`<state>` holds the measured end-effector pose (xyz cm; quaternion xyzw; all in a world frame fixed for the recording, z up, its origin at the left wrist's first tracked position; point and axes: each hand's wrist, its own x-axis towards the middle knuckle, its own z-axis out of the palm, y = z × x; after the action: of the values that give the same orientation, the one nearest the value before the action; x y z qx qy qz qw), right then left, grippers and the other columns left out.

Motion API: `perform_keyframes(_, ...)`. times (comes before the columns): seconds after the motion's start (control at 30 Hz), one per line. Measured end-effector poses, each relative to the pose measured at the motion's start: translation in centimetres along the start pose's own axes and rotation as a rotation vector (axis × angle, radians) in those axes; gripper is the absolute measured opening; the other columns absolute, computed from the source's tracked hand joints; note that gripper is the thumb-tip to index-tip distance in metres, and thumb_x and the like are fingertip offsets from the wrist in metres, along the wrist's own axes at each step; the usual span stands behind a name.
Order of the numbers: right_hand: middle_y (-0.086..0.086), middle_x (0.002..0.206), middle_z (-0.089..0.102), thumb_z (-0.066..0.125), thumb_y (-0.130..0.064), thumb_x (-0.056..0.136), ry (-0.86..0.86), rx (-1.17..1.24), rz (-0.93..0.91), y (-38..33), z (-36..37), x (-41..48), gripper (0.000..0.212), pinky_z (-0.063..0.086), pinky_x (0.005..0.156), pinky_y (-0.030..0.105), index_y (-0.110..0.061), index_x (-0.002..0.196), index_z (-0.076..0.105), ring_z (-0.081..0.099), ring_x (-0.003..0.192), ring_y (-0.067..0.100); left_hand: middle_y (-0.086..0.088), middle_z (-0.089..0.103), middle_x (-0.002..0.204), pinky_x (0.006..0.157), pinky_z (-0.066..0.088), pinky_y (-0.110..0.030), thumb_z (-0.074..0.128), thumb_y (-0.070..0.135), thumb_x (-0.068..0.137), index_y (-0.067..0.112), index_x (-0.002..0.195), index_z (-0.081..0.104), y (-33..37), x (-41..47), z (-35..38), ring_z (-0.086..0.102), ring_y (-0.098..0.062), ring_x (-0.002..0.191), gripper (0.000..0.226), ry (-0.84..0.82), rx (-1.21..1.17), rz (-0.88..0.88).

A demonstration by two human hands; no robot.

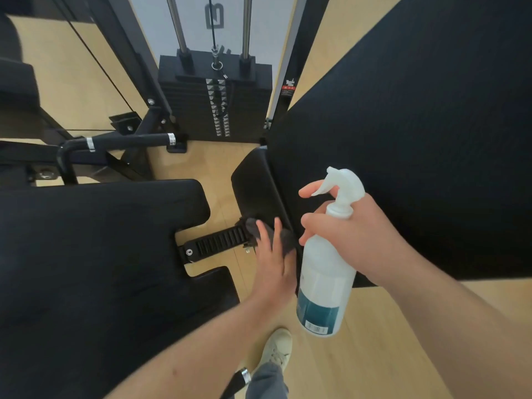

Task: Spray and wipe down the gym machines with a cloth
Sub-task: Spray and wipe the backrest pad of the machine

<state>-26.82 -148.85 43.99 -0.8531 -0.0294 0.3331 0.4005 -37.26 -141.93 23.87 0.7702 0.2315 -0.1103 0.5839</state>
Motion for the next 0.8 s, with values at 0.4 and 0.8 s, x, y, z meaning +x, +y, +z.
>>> perform_keyframes(0.4,-0.006,0.081,0.073,0.073,-0.022,0.089,0.096,0.009,0.06,0.3,1.7,1.0,0.031,0.062,0.068,0.033,-0.043,0.108,0.06,0.074,0.076,0.009,0.006,-0.013,0.172,0.125,0.015,-0.06,0.031,0.044,0.109,0.055,0.156,-0.007,0.8,8.1,-3.7,0.0,-0.027,0.159,0.061,0.148,-0.021,-0.039)
perform_keyframes(0.8,-0.004,0.093,0.066,0.068,-0.032,0.09,-0.012,-0.192,0.183,3.3,10.0,2.2,0.027,0.054,0.067,0.029,-0.036,0.115,0.06,0.067,0.084,0.012,0.022,0.037,0.15,0.111,0.026,-0.02,0.036,0.028,0.111,0.037,0.161,0.023,-4.7,-1.6,-8.0,0.03,0.003,0.141,0.052,0.166,-0.3,-0.185)
